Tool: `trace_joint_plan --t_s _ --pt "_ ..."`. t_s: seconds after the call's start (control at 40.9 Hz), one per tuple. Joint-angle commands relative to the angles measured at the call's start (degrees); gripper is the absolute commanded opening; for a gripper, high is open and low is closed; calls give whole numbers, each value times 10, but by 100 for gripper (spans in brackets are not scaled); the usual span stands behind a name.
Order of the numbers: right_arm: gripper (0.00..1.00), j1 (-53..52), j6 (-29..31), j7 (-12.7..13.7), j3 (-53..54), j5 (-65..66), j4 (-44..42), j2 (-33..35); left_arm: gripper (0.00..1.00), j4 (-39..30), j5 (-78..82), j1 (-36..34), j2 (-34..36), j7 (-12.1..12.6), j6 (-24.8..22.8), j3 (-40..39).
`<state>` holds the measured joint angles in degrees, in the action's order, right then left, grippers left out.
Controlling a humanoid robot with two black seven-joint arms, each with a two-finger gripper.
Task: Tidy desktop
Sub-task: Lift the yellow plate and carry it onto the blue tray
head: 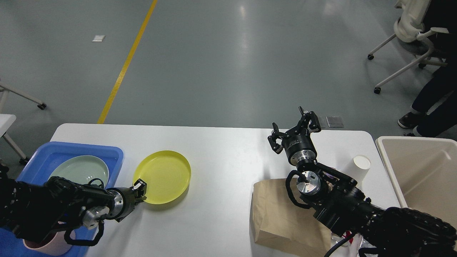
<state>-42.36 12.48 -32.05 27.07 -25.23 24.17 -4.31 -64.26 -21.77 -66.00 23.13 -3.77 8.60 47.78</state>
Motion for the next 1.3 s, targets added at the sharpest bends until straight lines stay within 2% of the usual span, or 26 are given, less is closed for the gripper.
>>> trace_joint_plan --t_s 0.0,0.098,0.196,0.318,0.44,0.464,0.538,0.587,0.758,0.855,0.904,0.978,1.002,1.173,1.271 --pt "100 0 0 0 0 0 0 0 0 -13 13 -28 26 6 -52 15" --pt "100 0 0 0 0 0 0 0 0 -22 26 -58 46 26 -109 42" --pt "100 0 0 0 0 0 0 0 0 -36 58 -100 76 44 -203 78" --pt "100 0 0 0 0 0 0 0 0 -46 126 -171 130 44 -365 136" --pt "100 0 0 0 0 0 0 0 0 -46 215 -261 183 38 -520 173" --pt "100 0 0 0 0 0 1 0 0 -46 248 -296 209 37 -565 180" --pt "100 0 0 0 0 0 0 0 0 -46 303 -353 255 38 -621 186" --pt "100 0 0 0 0 0 1 0 0 -43 324 -379 276 38 -636 187" --pt "100 0 0 0 0 0 0 0 0 -34 371 -430 318 44 -636 194" --pt "100 0 0 0 0 0 0 0 0 -25 380 -424 320 44 -636 193" --pt "100 0 0 0 0 0 1 0 0 -6 380 -407 318 44 -620 195" --pt "100 0 0 0 0 0 0 0 0 3 368 -354 318 42 -559 188" --pt "100 0 0 0 0 0 0 0 0 5 368 -318 315 41 -505 183" --pt "100 0 0 0 0 0 0 0 0 6 364 -217 313 43 -330 153" --pt "100 0 0 0 0 0 0 0 0 7 317 -158 312 44 -266 113"
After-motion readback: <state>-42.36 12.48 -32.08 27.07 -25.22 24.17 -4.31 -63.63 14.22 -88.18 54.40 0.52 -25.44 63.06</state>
